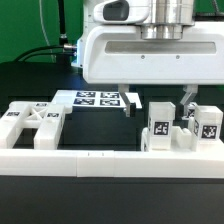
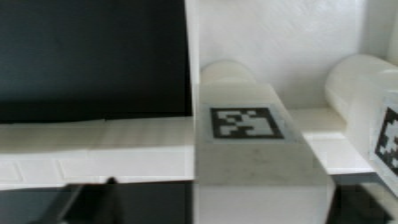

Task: Assemble chair

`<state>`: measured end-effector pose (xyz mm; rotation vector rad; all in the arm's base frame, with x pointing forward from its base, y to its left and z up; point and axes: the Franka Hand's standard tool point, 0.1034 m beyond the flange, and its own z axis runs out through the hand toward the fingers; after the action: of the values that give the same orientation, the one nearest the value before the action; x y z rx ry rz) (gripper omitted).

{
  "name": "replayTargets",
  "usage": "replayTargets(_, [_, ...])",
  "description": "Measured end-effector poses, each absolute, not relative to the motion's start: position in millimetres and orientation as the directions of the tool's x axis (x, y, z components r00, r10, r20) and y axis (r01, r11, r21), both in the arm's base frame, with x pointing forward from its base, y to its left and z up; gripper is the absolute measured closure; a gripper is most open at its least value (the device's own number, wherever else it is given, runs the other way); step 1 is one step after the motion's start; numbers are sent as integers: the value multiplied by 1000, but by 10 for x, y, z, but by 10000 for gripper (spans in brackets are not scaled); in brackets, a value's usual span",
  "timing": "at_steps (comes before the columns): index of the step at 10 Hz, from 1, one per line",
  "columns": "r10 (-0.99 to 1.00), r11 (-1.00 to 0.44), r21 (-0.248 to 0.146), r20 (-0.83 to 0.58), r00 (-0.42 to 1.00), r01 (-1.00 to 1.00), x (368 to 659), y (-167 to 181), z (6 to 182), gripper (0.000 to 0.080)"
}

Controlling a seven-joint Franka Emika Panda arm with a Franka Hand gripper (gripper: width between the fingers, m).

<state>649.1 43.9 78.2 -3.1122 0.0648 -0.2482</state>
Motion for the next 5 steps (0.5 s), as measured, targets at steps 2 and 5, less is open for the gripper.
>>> replayTargets(2, [-68,-998,-26,157,985,-64,6490,439,781,512])
replayTargets(5, [-220,-975,-52,151,964,-214,6488,447,780,512])
